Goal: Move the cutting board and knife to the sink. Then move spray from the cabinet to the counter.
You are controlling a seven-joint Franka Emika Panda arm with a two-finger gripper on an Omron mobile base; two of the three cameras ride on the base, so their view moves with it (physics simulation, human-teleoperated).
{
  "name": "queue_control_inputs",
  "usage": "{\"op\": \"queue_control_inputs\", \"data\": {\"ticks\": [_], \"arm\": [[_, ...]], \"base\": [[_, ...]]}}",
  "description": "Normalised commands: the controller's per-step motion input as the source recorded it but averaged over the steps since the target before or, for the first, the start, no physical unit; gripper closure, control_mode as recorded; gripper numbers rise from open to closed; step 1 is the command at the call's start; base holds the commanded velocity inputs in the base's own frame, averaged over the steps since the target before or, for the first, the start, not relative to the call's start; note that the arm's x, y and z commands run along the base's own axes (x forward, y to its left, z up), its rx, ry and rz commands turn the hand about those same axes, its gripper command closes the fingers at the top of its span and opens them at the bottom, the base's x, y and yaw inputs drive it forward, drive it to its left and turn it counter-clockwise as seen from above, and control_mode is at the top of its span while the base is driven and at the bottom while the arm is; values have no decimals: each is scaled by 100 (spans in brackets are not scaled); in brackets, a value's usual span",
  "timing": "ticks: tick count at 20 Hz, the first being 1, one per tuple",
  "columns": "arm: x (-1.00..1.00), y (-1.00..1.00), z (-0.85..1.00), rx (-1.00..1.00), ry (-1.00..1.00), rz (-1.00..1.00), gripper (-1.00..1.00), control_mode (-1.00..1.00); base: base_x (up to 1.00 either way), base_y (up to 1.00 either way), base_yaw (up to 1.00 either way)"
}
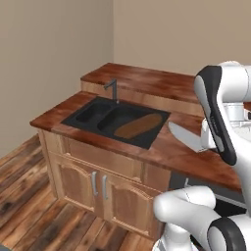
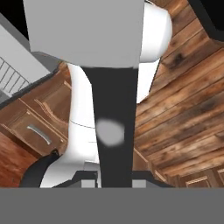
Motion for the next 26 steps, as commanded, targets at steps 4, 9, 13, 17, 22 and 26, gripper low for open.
{"op": "queue_control_inputs", "data": {"ticks": [4,9,13,17,22,26], "arm": [[0,0,0,0,0,0,100,100],[0,0,0,0,0,0,100,100],[0,0,0,0,0,0,100,100],[0,0,0,0,0,0,100,100],[0,0,0,0,0,0,100,100],[0,0,0,0,0,0,100,100]], "base": [[60,100,-14],[47,89,-20],[42,73,-23],[30,31,-19],[33,-13,-1],[49,-42,0]]}}
